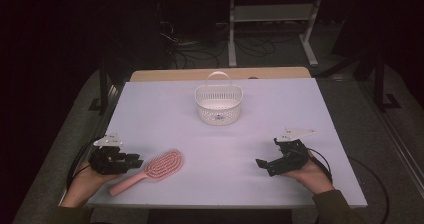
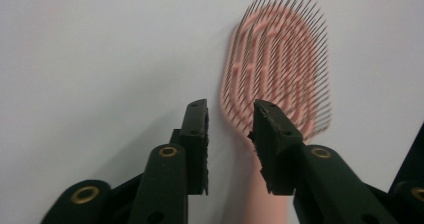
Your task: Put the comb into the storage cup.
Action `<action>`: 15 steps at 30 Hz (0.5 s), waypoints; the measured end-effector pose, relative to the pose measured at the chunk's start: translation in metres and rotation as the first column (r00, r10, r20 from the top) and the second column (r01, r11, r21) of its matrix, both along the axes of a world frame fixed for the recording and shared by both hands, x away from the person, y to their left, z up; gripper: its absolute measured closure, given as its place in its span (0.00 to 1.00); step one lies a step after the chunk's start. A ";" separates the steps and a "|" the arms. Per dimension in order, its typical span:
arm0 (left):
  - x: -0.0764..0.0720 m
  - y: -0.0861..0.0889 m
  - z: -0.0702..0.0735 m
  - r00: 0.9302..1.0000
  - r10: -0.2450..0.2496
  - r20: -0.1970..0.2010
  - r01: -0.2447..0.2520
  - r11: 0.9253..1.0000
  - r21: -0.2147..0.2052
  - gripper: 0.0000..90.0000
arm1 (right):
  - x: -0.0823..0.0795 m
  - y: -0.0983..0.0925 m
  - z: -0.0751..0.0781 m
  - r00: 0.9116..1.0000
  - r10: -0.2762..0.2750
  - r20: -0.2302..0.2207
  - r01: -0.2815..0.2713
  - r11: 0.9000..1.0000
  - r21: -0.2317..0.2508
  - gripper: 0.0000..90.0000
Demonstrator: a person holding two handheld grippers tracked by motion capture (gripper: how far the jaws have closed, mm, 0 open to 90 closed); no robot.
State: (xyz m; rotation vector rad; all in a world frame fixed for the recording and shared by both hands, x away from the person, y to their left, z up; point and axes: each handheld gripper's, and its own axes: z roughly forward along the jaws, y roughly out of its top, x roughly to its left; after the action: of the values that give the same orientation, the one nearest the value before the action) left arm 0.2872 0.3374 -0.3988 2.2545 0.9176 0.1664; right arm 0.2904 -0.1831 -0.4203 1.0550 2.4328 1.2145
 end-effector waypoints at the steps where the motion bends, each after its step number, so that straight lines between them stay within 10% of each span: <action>1: 0.002 -0.005 0.002 1.000 -0.005 0.017 0.005 1.000 -0.017 0.69 | 0.000 0.000 0.000 1.000 0.000 0.001 0.000 1.000 0.001 0.00; 15: 0.013 -0.048 0.016 0.992 -0.074 0.106 0.086 0.990 -0.112 0.42 | 0.000 -0.001 0.000 1.000 0.000 0.001 0.000 1.000 0.003 0.00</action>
State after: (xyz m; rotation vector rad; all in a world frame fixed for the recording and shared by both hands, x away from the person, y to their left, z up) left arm 0.3004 0.2892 -0.3829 2.1505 0.7629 0.1846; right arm 0.2902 -0.1840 -0.4198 1.0543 2.4312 1.2185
